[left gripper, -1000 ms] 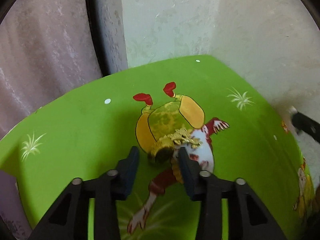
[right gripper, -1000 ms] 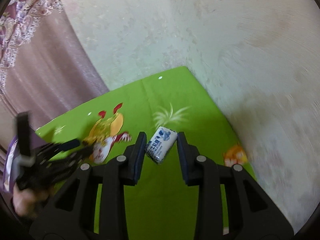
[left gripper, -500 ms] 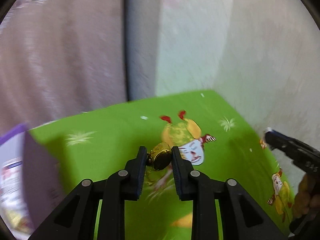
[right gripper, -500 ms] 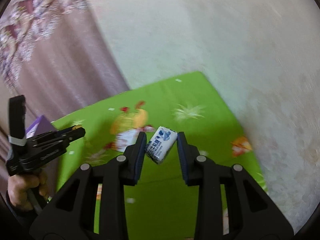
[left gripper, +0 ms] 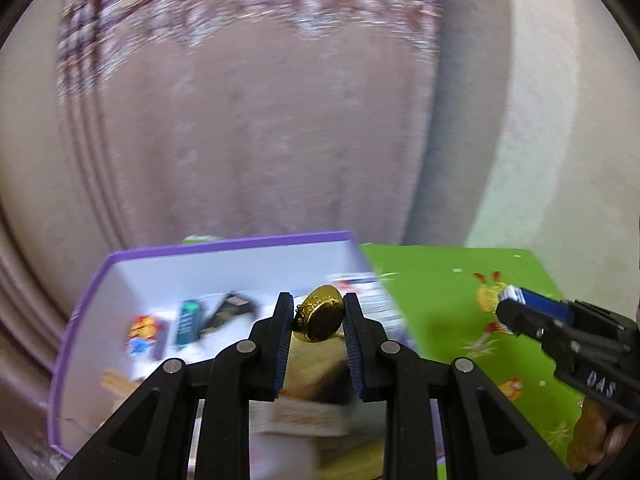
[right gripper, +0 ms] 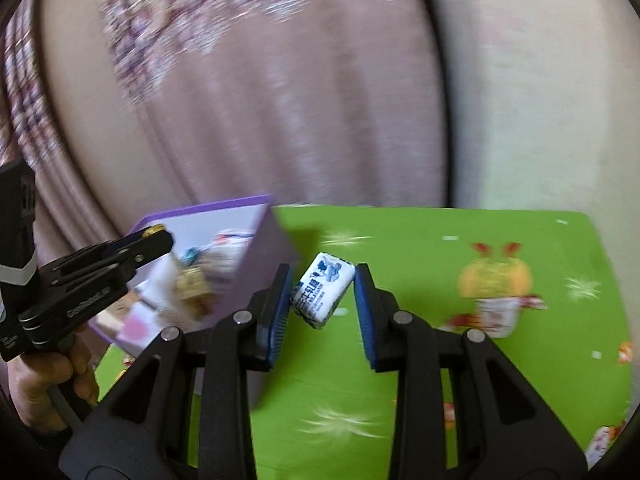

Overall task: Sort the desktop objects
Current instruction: 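Carry gold candy and white-blue packet into the purple box and release both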

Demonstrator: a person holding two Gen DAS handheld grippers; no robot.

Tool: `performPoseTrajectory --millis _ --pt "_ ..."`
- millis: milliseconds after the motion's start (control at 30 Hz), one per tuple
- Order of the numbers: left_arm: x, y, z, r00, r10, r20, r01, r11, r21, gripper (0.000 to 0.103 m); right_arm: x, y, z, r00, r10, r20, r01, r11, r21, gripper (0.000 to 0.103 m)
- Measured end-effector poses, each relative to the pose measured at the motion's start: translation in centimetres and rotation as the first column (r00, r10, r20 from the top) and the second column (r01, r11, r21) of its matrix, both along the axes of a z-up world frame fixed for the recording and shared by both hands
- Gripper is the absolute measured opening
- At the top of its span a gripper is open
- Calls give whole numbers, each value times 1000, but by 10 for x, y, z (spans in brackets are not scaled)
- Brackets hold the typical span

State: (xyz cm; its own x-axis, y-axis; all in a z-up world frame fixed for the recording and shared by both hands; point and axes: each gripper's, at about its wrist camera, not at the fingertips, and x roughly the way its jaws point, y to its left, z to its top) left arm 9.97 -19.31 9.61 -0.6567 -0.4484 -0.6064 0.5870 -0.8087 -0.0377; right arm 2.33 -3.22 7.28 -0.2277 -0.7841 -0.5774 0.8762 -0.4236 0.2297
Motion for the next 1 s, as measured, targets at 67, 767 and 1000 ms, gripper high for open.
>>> performPoseTrajectory --millis 67,767,1000 --pt "10 -16 -5 999 33 17 -33 999 2 26 21 -22 -3 999 45 -5 -45 999 16 34" --pt "65 -59 2 999 31 36 -34 995 95 94 90 -95 -20 997 39 -63 -32 994 106 78" --pt "77 -40 15 994 -9 109 -1 995 98 102 96 -83 -9 997 13 -71 -7 996 91 80"
